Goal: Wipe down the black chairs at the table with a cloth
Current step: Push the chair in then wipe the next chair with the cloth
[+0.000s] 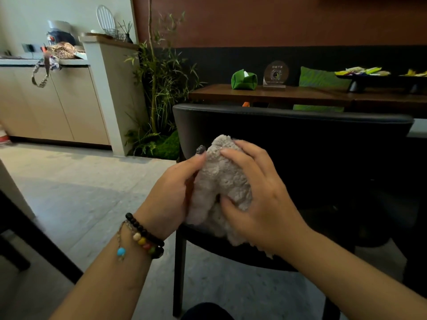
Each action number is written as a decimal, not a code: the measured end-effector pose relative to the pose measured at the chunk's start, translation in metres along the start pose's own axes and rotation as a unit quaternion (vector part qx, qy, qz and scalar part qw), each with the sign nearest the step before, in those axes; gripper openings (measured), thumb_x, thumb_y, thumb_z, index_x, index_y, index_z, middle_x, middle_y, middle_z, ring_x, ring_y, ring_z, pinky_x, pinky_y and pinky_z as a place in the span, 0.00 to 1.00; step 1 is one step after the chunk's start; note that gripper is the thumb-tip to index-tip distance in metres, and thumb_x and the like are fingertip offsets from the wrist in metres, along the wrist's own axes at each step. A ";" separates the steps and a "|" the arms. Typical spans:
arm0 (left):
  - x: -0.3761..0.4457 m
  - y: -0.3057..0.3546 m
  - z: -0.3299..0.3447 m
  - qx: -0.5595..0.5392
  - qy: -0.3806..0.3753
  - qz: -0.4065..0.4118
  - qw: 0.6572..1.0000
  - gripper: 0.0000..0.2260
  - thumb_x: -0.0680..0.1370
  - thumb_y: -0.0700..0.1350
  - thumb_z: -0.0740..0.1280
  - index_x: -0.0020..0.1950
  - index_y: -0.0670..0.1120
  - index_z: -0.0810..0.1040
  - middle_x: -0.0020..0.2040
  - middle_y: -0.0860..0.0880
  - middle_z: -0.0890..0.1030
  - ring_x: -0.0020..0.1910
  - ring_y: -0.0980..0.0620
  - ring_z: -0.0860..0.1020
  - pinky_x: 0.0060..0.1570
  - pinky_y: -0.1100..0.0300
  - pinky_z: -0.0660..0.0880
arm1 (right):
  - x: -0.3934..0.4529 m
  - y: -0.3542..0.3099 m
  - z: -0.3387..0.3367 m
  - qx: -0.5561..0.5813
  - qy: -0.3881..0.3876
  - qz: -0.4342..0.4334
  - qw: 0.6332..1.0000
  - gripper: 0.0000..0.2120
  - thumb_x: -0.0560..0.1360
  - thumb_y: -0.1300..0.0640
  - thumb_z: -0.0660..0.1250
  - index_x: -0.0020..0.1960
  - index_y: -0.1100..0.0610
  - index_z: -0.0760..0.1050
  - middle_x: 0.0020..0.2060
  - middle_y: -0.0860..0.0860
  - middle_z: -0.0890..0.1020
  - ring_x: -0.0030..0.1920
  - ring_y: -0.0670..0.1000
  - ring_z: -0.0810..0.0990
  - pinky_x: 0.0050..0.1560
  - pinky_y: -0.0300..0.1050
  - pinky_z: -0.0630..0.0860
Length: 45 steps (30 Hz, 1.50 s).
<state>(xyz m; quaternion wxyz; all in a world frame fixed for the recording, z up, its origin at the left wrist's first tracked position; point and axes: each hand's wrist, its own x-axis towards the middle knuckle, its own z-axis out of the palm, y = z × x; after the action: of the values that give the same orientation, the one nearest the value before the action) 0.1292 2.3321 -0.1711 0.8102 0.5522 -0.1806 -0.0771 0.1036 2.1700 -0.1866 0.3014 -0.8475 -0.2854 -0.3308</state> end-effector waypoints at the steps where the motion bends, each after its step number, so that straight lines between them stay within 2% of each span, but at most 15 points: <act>1: 0.001 0.001 0.000 0.028 0.017 0.024 0.999 0.21 0.74 0.53 0.61 0.51 0.38 0.83 0.52 0.39 0.84 0.50 0.45 0.83 0.49 0.54 0.81 | 0.001 0.002 -0.001 0.003 0.026 -0.004 1.000 0.28 0.70 0.65 0.72 0.69 0.59 0.71 0.70 0.57 0.68 0.70 0.53 0.69 0.67 0.48 0.71; 4: 0.011 0.015 -0.008 0.199 0.119 0.162 0.959 0.15 0.81 0.47 0.57 0.44 0.44 0.82 0.42 0.48 0.85 0.42 0.52 0.83 0.43 0.58 0.81 | 0.003 -0.001 -0.009 -0.080 0.153 -0.113 0.978 0.19 0.74 0.67 0.67 0.65 0.63 0.75 0.67 0.62 0.72 0.68 0.58 0.72 0.66 0.51 0.72; 7: 0.045 0.040 -0.020 0.271 0.201 0.290 0.896 0.14 0.83 0.41 0.56 0.46 0.49 0.81 0.42 0.55 0.84 0.44 0.56 0.81 0.47 0.56 0.80 | 0.027 -0.006 -0.016 -0.236 0.257 -0.225 0.910 0.17 0.80 0.58 0.63 0.67 0.62 0.73 0.68 0.62 0.71 0.70 0.62 0.70 0.68 0.62 0.68; 10: 0.089 0.045 -0.026 0.390 0.174 0.315 0.847 0.13 0.82 0.43 0.57 0.54 0.45 0.81 0.54 0.49 0.82 0.56 0.50 0.78 0.60 0.49 0.74 | 0.053 0.006 -0.013 -0.449 0.129 -0.168 0.868 0.26 0.78 0.50 0.59 0.72 0.64 0.68 0.73 0.62 0.67 0.75 0.64 0.60 0.72 0.71 0.49; 12: 0.110 0.034 -0.031 0.425 0.153 0.311 0.836 0.15 0.81 0.45 0.55 0.53 0.43 0.80 0.54 0.46 0.81 0.57 0.48 0.77 0.62 0.46 0.71 | 0.058 0.020 -0.009 -0.532 0.061 -0.153 0.830 0.31 0.79 0.46 0.56 0.75 0.65 0.61 0.74 0.63 0.64 0.76 0.64 0.57 0.71 0.71 0.41; 14: 0.120 0.023 -0.032 0.426 0.163 0.336 0.824 0.14 0.81 0.45 0.52 0.47 0.45 0.76 0.47 0.47 0.78 0.51 0.47 0.75 0.58 0.45 0.71 | 0.060 0.031 -0.006 -0.541 0.087 -0.177 0.818 0.29 0.80 0.49 0.54 0.75 0.65 0.61 0.73 0.63 0.65 0.75 0.65 0.59 0.72 0.69 0.44; 19: 0.129 0.017 -0.032 0.403 0.190 0.373 0.814 0.13 0.81 0.44 0.51 0.45 0.50 0.74 0.42 0.56 0.73 0.48 0.50 0.72 0.51 0.57 0.67 | 0.064 0.040 0.001 -0.541 0.130 -0.293 0.777 0.19 0.82 0.59 0.56 0.69 0.66 0.71 0.67 0.62 0.74 0.70 0.67 0.68 0.71 0.66 0.63; 25: 0.126 0.020 -0.035 0.405 0.188 0.384 0.808 0.13 0.81 0.44 0.53 0.46 0.49 0.77 0.44 0.51 0.78 0.47 0.51 0.75 0.51 0.54 0.71 | 0.036 0.063 0.000 -0.560 -0.061 -0.434 0.703 0.20 0.83 0.61 0.50 0.65 0.67 0.75 0.63 0.63 0.78 0.70 0.68 0.68 0.70 0.63 0.66; 28: 0.130 0.019 -0.033 0.395 0.190 0.395 0.807 0.13 0.81 0.44 0.52 0.45 0.48 0.76 0.43 0.51 0.77 0.46 0.51 0.75 0.50 0.54 0.71 | 0.022 0.072 0.006 -0.619 -0.122 -0.412 0.657 0.20 0.81 0.55 0.56 0.68 0.65 0.72 0.67 0.64 0.73 0.72 0.72 0.60 0.71 0.73 0.53; 31: 0.132 0.017 -0.030 0.386 0.193 0.397 0.810 0.13 0.80 0.43 0.52 0.45 0.49 0.75 0.42 0.53 0.76 0.46 0.51 0.74 0.50 0.54 0.71 | 0.021 0.077 0.005 -0.638 -0.118 -0.396 0.649 0.23 0.81 0.53 0.57 0.72 0.65 0.67 0.71 0.65 0.67 0.72 0.77 0.52 0.66 0.82 0.43; 36: 0.133 0.014 -0.037 0.388 0.175 0.404 0.810 0.13 0.81 0.44 0.52 0.45 0.49 0.75 0.40 0.59 0.73 0.44 0.55 0.72 0.49 0.58 0.69 | 0.022 0.065 0.004 -0.608 -0.164 -0.438 0.641 0.18 0.81 0.61 0.55 0.66 0.66 0.73 0.65 0.66 0.74 0.70 0.73 0.64 0.69 0.71 0.61; 38: 0.132 0.013 -0.036 0.379 0.184 0.424 0.801 0.15 0.80 0.47 0.51 0.46 0.48 0.76 0.40 0.56 0.74 0.45 0.53 0.73 0.49 0.58 0.70 | 0.034 0.053 0.002 -0.562 -0.108 -0.424 0.701 0.17 0.82 0.63 0.53 0.65 0.66 0.75 0.64 0.65 0.76 0.68 0.69 0.70 0.68 0.65 0.67; 41: 0.135 0.012 -0.032 0.362 0.201 0.441 0.796 0.19 0.79 0.50 0.50 0.46 0.43 0.77 0.42 0.49 0.76 0.46 0.46 0.76 0.50 0.52 0.71 | 0.055 0.044 0.000 -0.488 0.029 -0.363 0.793 0.17 0.84 0.64 0.50 0.66 0.68 0.73 0.65 0.65 0.75 0.69 0.70 0.68 0.71 0.67 0.62; 43: 0.136 0.009 -0.032 0.354 0.216 0.445 0.794 0.19 0.79 0.50 0.50 0.46 0.43 0.77 0.42 0.48 0.77 0.46 0.44 0.76 0.50 0.50 0.72 | 0.054 0.050 0.005 -0.500 0.045 -0.357 0.788 0.17 0.84 0.62 0.52 0.66 0.68 0.73 0.65 0.65 0.76 0.70 0.72 0.65 0.71 0.69 0.58; 45: 0.137 0.006 -0.033 0.353 0.222 0.445 0.793 0.20 0.79 0.50 0.49 0.47 0.42 0.78 0.43 0.48 0.77 0.47 0.44 0.76 0.50 0.51 0.72 | 0.034 0.066 0.016 -0.529 -0.009 -0.384 0.757 0.16 0.83 0.63 0.54 0.65 0.68 0.74 0.62 0.64 0.77 0.69 0.73 0.66 0.70 0.68 0.62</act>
<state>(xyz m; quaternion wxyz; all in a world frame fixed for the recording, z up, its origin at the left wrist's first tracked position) 0.2681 2.3187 -0.1476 0.5220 0.6604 -0.2364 0.4853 0.1761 2.1477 -0.1928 -0.3496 -0.6941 -0.3695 -0.5094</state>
